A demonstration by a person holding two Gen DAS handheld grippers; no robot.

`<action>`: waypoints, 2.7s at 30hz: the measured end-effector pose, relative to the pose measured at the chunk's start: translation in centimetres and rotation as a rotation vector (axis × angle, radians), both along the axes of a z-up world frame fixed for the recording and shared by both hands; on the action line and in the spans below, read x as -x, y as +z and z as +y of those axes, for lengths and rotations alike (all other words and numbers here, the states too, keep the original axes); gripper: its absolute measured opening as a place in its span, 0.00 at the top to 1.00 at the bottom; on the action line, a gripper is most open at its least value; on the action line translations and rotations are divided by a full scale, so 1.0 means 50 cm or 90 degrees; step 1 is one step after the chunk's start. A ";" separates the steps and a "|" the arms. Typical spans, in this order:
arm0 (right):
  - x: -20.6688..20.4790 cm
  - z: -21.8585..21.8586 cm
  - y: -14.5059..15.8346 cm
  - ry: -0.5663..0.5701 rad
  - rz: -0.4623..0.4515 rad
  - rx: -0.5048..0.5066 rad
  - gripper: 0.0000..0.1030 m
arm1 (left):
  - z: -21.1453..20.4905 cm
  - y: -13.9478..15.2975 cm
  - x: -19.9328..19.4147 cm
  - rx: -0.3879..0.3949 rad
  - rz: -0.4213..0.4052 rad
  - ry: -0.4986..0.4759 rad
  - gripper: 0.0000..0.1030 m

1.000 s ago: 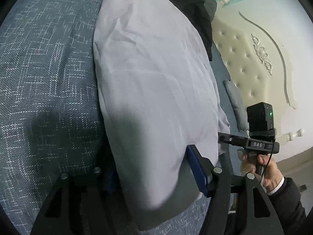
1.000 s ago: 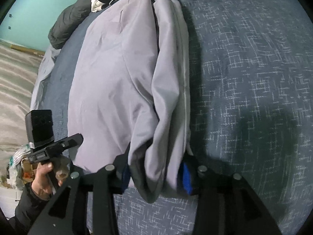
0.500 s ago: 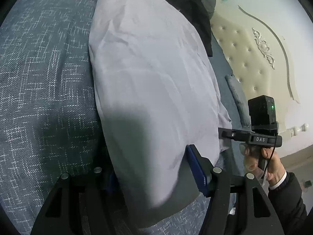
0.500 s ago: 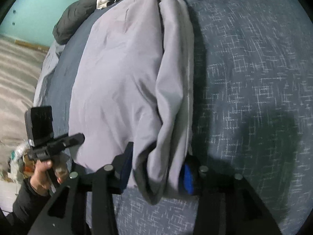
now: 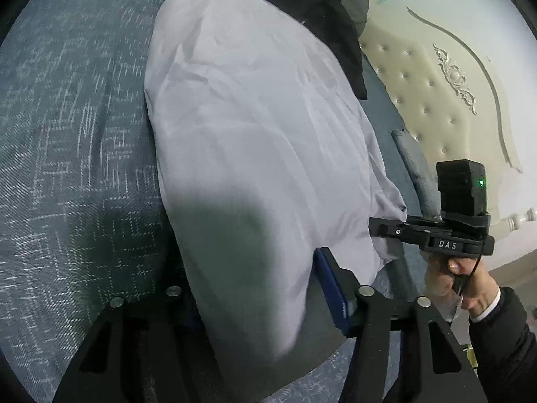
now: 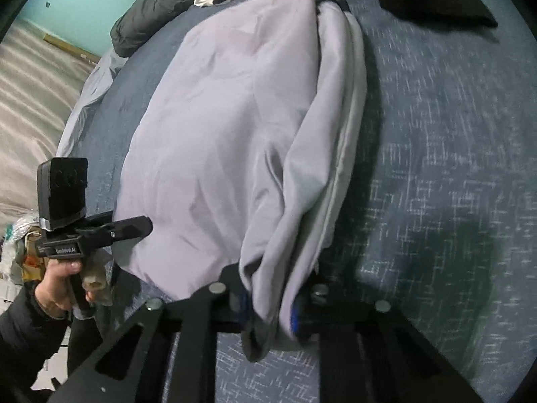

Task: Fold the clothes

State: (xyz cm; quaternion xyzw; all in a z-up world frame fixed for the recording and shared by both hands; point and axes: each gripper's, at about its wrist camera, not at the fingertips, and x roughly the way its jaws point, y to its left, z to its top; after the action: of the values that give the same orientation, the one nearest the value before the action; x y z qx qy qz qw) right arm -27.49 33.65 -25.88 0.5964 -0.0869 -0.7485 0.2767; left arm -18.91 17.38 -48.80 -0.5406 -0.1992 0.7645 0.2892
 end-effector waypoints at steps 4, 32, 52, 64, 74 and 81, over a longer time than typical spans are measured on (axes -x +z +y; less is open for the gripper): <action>0.002 -0.010 0.043 0.008 0.027 -0.011 0.89 | 0.014 0.051 -0.005 0.022 0.020 -0.007 0.52; 0.042 0.140 0.378 0.048 0.113 0.010 0.92 | 0.169 0.333 0.025 0.055 0.078 -0.035 0.63; 0.057 0.398 0.591 -0.008 0.187 -0.004 0.92 | 0.442 0.532 0.093 0.037 0.153 -0.105 0.63; 0.082 0.667 0.684 -0.062 0.228 -0.034 0.92 | 0.727 0.629 0.170 0.016 0.185 -0.158 0.63; 0.133 0.881 0.697 -0.095 0.246 -0.062 0.92 | 0.957 0.641 0.241 -0.008 0.191 -0.194 0.63; 0.156 1.002 0.666 -0.119 0.254 -0.078 0.92 | 1.082 0.606 0.274 -0.016 0.194 -0.207 0.63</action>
State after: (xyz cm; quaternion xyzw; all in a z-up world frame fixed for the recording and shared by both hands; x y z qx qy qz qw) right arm -35.32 83.74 7.43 0.4417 -0.0402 -0.8778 0.1809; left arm -32.59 71.46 -18.50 -0.4401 -0.0730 0.7779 0.4424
